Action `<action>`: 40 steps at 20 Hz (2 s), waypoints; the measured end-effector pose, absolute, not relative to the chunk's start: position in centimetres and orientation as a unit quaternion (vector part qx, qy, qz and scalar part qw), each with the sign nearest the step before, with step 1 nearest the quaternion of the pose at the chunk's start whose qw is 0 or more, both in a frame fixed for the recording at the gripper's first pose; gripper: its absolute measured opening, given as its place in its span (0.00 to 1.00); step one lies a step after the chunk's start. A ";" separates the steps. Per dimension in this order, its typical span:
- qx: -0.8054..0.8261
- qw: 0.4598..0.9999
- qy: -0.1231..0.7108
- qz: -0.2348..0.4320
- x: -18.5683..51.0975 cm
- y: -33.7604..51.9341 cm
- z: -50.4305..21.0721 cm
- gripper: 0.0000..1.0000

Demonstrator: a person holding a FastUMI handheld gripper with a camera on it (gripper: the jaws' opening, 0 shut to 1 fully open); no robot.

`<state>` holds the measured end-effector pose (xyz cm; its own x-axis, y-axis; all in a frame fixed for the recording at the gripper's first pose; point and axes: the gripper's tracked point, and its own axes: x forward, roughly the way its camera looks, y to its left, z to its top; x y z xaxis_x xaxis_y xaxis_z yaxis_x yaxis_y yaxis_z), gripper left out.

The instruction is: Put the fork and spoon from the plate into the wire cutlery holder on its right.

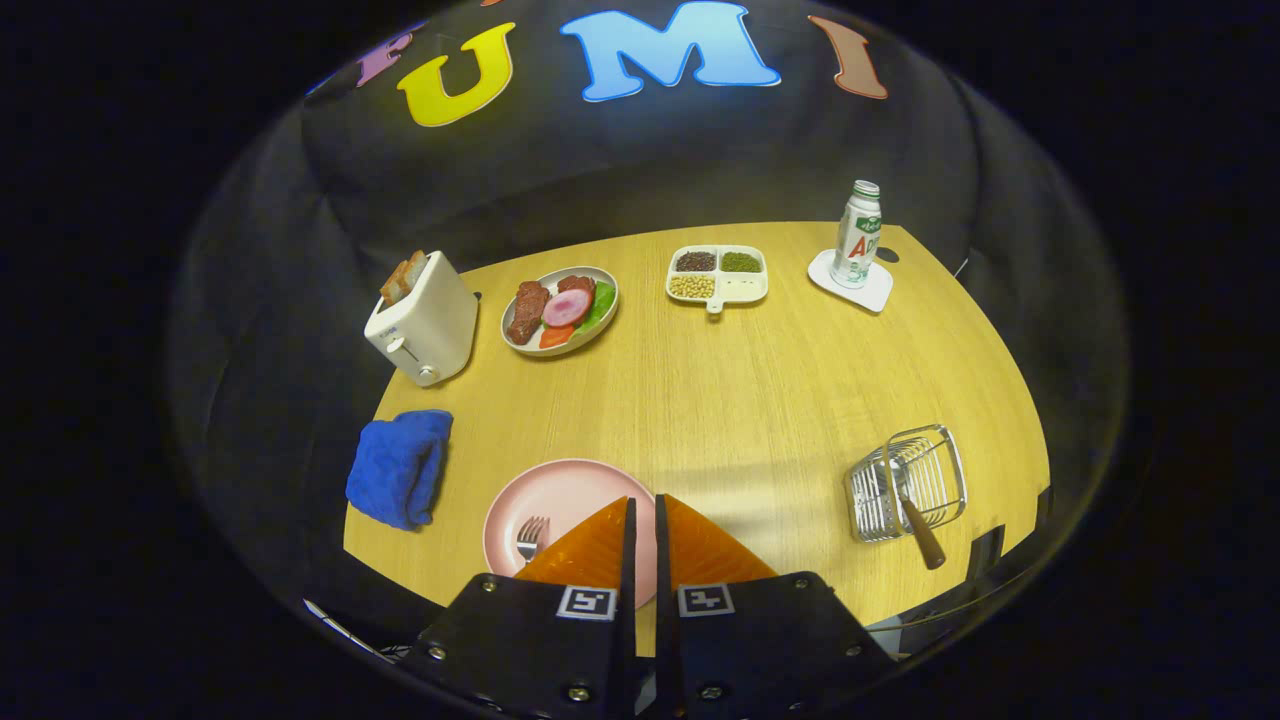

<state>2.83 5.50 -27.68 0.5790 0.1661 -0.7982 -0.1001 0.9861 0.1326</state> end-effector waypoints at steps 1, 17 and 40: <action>0.036 0.885 0.457 0.082 2.7 6.4 -28.1 0.08; 0.012 0.814 0.564 0.141 -1.8 15.8 -38.4 0.28; 0.005 0.763 0.633 0.133 -4.9 16.5 -44.0 0.02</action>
